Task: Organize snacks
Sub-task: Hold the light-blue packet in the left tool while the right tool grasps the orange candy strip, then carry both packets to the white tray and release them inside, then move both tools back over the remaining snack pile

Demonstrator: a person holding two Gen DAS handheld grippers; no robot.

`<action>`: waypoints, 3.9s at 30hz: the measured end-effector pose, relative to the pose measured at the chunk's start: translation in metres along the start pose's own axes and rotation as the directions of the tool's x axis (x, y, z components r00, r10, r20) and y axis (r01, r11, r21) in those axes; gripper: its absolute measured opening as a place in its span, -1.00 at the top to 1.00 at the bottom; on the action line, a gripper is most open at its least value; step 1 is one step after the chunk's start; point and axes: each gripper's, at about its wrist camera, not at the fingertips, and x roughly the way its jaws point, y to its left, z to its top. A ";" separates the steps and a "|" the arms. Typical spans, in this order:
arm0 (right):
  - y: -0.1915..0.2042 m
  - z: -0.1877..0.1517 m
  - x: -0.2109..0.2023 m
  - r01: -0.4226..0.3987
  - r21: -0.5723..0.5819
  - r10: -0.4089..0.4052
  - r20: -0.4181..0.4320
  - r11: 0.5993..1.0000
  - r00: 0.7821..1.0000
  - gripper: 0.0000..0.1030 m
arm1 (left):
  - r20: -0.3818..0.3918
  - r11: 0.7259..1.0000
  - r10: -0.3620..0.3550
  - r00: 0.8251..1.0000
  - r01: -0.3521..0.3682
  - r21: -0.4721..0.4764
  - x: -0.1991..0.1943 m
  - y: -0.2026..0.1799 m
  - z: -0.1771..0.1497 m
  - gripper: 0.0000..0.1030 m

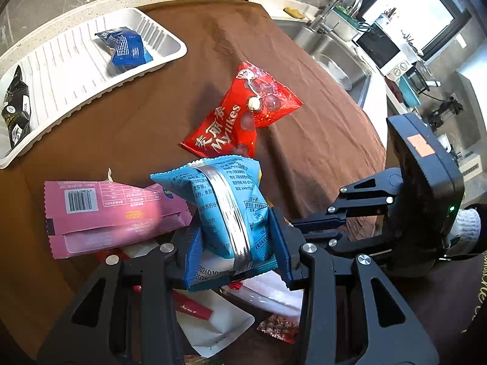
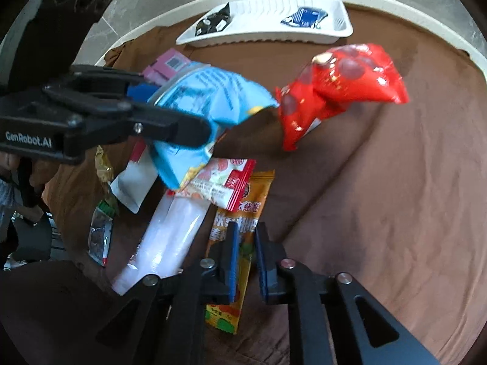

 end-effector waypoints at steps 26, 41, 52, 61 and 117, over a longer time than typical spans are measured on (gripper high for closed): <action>0.048 -0.004 0.026 0.210 -0.263 -0.224 -0.021 0.942 0.974 -0.01 | 0.004 1.000 0.002 1.000 -0.002 -0.012 0.001 0.002 -0.003 0.25; -0.006 0.007 -0.004 0.059 -0.052 -0.059 0.007 0.997 0.998 0.88 | 0.027 0.997 -0.056 0.998 0.054 0.060 -0.004 -0.008 -0.007 0.26; -0.025 0.027 -0.032 -0.094 0.090 0.087 0.079 0.991 0.993 0.88 | 0.079 0.997 -0.077 0.994 0.075 0.033 -0.031 0.003 0.001 0.26; -0.041 0.073 -0.043 -0.242 0.191 0.214 0.155 0.951 0.964 0.87 | 0.145 0.998 -0.057 0.988 0.062 -0.033 -0.060 0.037 0.021 0.26; -0.034 0.193 -0.032 -0.149 0.114 0.120 0.230 0.982 0.966 -0.23 | 0.254 0.935 0.254 0.933 -0.170 -0.311 -0.094 0.166 0.057 -0.03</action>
